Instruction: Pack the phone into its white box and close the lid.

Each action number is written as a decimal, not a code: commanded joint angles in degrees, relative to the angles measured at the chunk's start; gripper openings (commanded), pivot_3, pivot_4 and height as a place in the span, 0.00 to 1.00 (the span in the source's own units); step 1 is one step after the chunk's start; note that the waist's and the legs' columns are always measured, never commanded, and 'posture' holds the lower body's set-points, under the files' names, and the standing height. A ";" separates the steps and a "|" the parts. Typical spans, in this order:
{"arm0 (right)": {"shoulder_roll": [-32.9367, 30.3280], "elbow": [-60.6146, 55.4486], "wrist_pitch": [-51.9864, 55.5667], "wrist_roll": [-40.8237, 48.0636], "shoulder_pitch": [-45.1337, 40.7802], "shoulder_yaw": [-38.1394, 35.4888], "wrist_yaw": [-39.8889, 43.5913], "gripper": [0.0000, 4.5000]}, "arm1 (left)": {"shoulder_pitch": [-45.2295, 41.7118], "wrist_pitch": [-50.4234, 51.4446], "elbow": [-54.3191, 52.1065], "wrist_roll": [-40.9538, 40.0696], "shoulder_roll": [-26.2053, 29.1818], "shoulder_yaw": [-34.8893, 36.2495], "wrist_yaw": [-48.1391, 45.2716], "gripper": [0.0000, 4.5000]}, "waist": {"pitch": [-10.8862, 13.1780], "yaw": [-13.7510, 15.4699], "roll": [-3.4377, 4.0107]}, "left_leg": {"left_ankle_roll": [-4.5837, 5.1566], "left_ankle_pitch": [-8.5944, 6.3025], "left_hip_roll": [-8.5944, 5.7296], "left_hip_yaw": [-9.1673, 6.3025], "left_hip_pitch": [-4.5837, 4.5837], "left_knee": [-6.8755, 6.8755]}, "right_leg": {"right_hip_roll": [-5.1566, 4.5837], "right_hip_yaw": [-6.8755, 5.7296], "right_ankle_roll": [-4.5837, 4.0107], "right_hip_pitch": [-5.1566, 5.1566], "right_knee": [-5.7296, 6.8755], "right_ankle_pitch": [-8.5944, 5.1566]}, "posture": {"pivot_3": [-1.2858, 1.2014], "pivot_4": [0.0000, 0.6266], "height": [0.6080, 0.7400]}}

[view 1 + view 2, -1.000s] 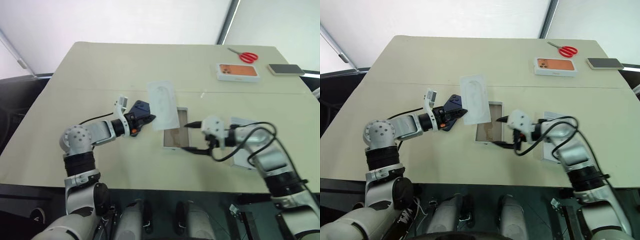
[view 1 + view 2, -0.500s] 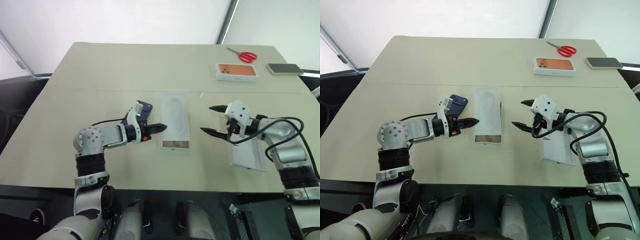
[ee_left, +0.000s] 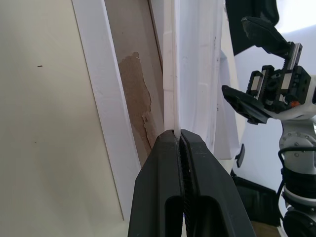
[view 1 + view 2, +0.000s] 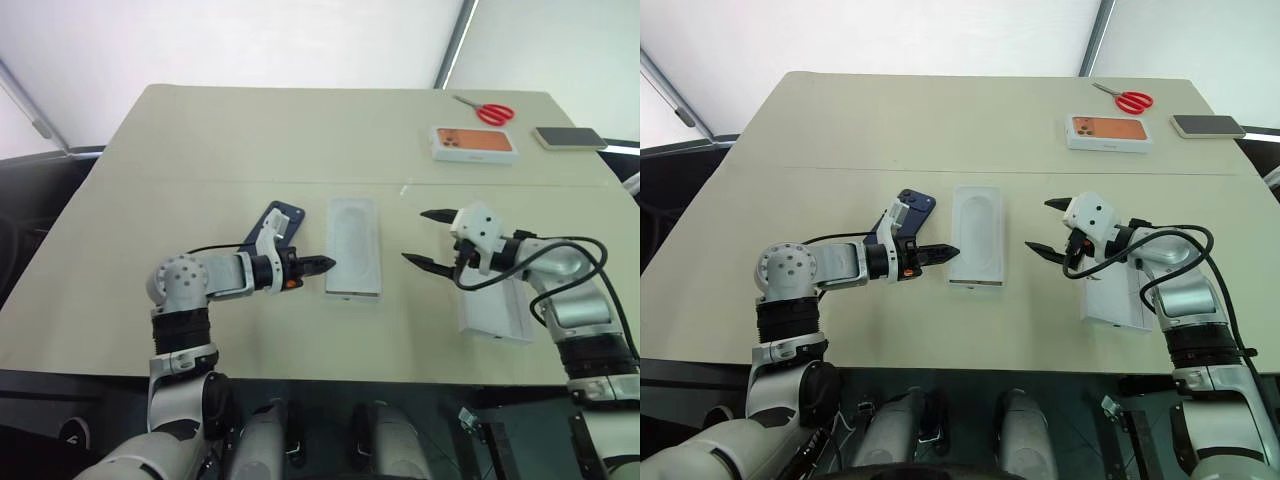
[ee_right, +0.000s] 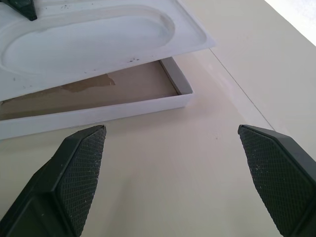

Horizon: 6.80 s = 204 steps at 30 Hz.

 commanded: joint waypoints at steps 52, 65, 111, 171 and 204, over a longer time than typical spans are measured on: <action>10.80 -2.79 8.74 -17.64 -10.20 19.23 -6.47 0.02 | 4.93 -27.20 -6.01 8.39 19.86 -5.27 -14.59 0.75 | 0.00 -0.31 0.03 | -0.11 0.05 0.02 0.02 -0.05 -0.07 | 0.03 0.00 -0.02 -0.15 0.06 0.00 | 0.52 0.24 0.98; 11.78 -4.93 9.17 -17.63 -10.43 17.96 -5.05 0.02 | 4.45 -27.24 -4.75 8.29 19.89 -5.97 -14.78 0.75 | -0.01 -0.28 0.02 | -0.11 0.05 0.01 0.02 -0.04 -0.06 | 0.02 0.00 -0.02 -0.13 0.06 0.00 | 0.52 0.24 0.98; 34.43 5.33 41.20 -19.84 -26.51 26.84 -18.12 0.02 | -17.89 -46.80 55.03 42.02 25.34 -30.58 -57.91 0.75 | -0.14 -0.51 0.01 | -0.16 0.05 0.01 0.32 -0.23 -0.08 | 0.02 0.15 -0.03 -0.58 0.40 -0.02 | 0.52 0.24 0.98; 34.68 10.48 34.97 -22.77 -27.01 24.98 -18.09 0.02 | -14.66 -16.61 37.04 32.56 15.65 -15.69 -38.48 0.75 | -1.26 -0.03 0.36 | -0.27 -0.07 -0.20 0.01 0.11 -0.10 | -0.22 0.05 0.05 -0.13 0.39 -0.10 | 0.52 0.24 0.98; 32.95 4.32 36.87 -23.88 -25.06 26.90 -12.43 0.02 | -8.29 -4.83 18.43 25.58 22.74 -12.64 -28.14 0.75 | -1.24 -2.08 0.35 | -0.35 -0.03 -0.13 0.06 0.03 -0.33 | -0.08 0.13 0.05 -0.34 0.35 -0.12 | 0.52 0.24 0.98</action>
